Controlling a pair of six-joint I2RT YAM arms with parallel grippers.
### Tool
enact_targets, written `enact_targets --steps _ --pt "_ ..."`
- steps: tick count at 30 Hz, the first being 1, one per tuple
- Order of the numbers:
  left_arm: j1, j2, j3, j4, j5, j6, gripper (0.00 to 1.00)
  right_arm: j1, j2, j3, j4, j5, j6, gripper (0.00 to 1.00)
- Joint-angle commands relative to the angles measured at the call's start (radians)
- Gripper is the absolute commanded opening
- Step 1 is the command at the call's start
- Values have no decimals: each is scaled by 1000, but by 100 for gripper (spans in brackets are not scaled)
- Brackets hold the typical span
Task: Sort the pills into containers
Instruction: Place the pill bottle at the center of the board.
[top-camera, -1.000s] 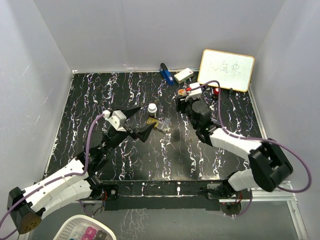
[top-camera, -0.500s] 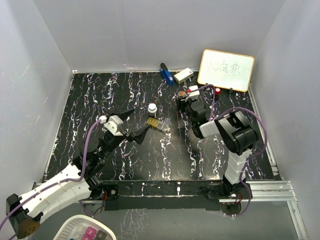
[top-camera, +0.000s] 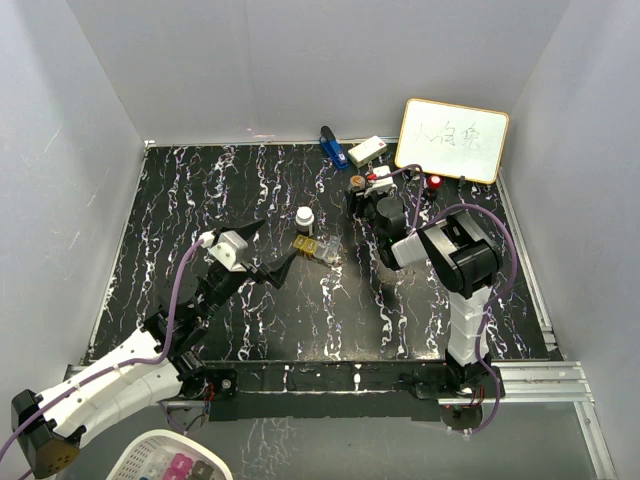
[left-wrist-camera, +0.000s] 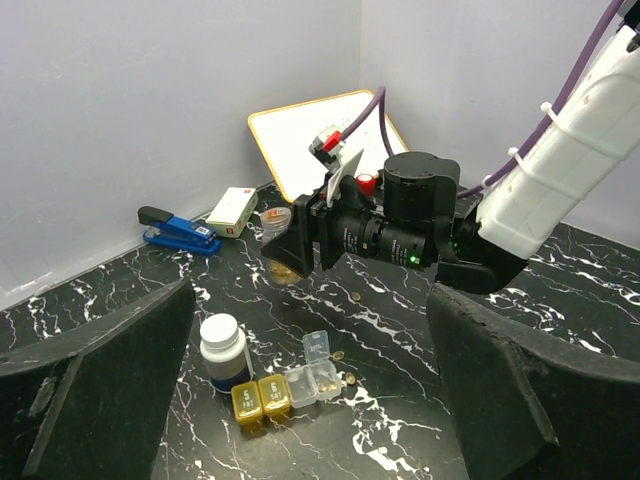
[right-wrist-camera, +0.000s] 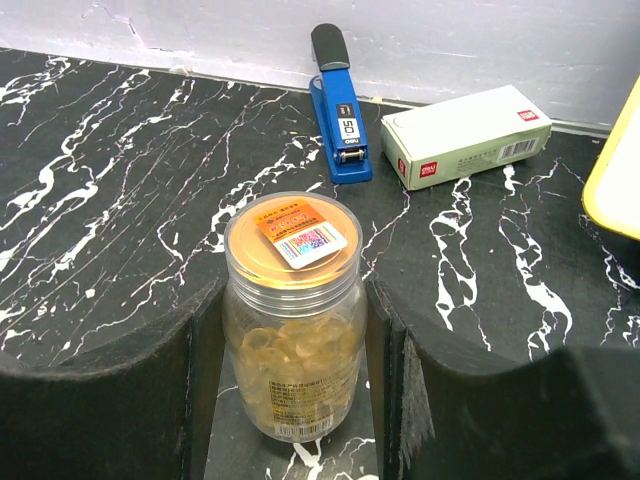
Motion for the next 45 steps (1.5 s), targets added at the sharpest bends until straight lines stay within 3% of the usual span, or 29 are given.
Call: enact_targets --steps 1,17,27,30,37,45 --pt "-1 2 28 17 -11 13 99 -5 33 54 62 -18 5 0" --pt "-1 -21 18 17 -35 9 99 -5 49 45 4 -68 37 0" --pt "0 -25 15 20 -43 3 99 -4 31 76 -161 -102 70 1" --pt "0 -32 13 20 -49 2 99 -3 22 67 -182 -103 78 10" --pt "-1 -48 8 31 -65 2 99 4 1 33 -187 -97 91 15" --pt "-1 -58 7 38 -80 4 99 26 -16 19 -207 -80 72 47"
